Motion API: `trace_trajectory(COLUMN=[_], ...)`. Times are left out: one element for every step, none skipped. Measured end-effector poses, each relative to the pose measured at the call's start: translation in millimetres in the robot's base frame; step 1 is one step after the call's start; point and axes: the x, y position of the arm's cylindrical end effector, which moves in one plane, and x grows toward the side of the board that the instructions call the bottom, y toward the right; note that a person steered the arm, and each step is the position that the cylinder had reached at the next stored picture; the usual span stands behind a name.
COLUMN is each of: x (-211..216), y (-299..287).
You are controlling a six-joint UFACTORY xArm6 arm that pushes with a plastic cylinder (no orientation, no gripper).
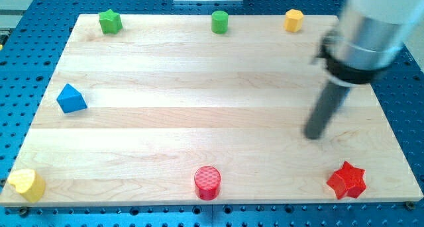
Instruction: Place the hexagon at the bottom right of the green circle
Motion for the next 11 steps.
trace_trajectory(x=[-68.7, -172.2, -231.9, -277.9, -316.3, -315.7, -311.7, -222.8, -194.2, -220.0, -255.2], y=[-84.0, -25.3, 106.4, 199.0, 189.2, 130.8, 80.6, 7.2, -14.3, 56.3, 39.6])
